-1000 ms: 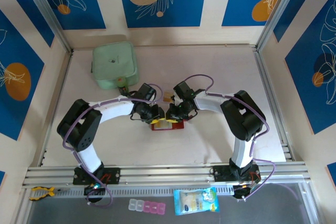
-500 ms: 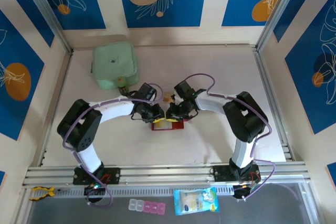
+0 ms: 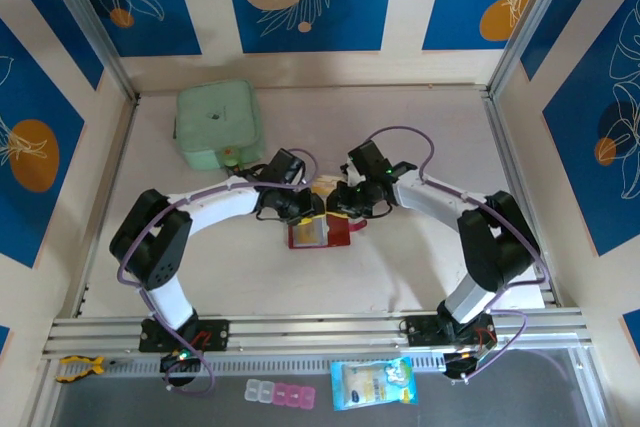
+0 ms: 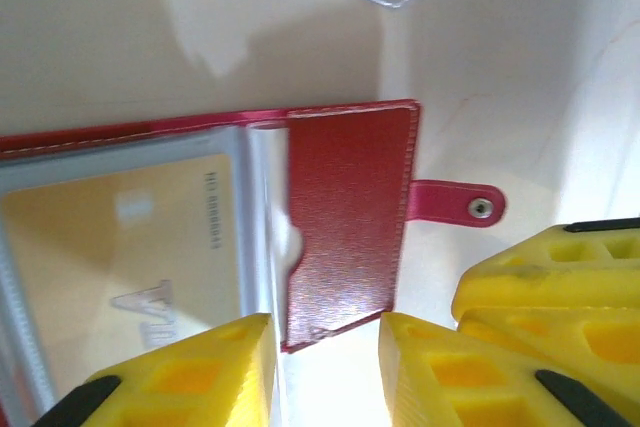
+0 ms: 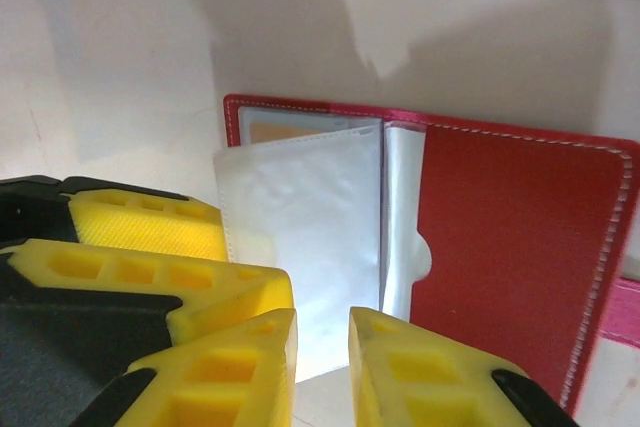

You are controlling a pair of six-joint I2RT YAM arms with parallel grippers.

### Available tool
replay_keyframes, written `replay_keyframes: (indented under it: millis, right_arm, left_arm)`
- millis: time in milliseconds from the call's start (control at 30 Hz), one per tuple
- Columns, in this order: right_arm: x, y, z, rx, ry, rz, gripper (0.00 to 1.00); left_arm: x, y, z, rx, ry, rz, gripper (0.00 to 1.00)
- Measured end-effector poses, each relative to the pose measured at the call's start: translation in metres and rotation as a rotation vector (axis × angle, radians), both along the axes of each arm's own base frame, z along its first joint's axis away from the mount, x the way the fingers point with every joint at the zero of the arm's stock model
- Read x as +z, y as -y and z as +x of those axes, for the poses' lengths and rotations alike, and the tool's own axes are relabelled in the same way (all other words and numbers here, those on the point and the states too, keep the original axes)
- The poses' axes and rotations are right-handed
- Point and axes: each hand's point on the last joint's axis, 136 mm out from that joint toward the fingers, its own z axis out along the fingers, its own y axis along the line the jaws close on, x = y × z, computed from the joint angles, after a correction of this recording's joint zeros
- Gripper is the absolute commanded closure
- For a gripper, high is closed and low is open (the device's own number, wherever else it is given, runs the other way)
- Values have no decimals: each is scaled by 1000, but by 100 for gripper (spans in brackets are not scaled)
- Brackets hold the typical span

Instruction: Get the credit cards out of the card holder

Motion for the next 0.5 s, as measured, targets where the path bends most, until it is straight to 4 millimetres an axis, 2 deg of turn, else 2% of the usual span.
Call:
replay_keyframes:
  millis: [133, 367, 500]
  right_arm:
    - [8, 15, 2, -28, 20, -22, 78]
    - [5, 43, -2, -83, 15, -91, 76]
    - [3, 48, -5, -90, 11, -111, 76]
  left_arm:
    - [6, 15, 3, -24, 5, -21, 60]
    - [-1, 39, 0, -78, -24, -31, 53]
    - [-4, 41, -2, -85, -30, -27, 49]
